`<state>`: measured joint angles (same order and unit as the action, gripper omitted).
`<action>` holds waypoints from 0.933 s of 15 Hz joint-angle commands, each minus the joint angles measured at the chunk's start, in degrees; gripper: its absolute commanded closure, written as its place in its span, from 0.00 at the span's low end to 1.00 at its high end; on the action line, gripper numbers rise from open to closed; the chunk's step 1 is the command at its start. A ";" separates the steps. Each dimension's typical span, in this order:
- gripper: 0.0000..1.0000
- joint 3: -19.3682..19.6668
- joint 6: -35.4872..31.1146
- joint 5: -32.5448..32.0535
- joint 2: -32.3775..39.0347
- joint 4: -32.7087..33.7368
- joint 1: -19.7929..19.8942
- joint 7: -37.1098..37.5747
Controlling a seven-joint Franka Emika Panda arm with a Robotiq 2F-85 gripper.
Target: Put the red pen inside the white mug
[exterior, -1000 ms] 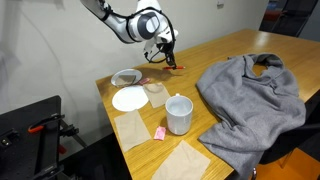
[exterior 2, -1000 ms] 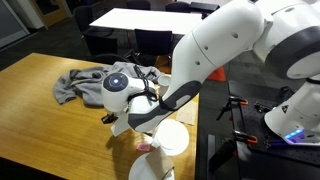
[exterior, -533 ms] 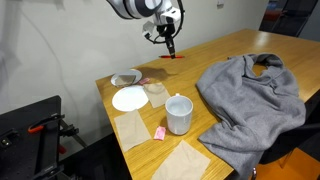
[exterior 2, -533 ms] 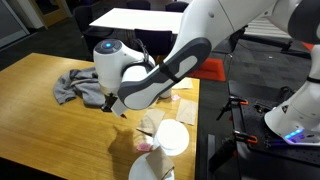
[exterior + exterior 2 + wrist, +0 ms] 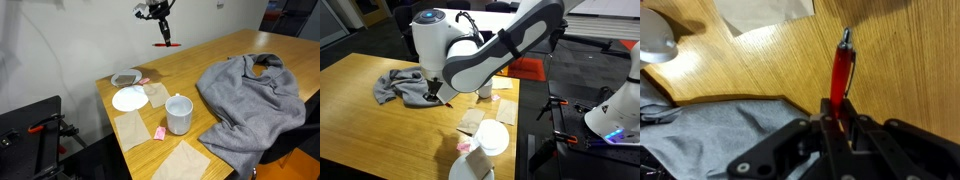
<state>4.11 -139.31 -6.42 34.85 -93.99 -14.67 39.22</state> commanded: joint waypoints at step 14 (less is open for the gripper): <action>0.87 -1.13 0.12 -2.69 -16.47 -20.39 1.16 -0.46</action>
<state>4.02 -139.34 -8.66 18.40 -114.48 -14.53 38.51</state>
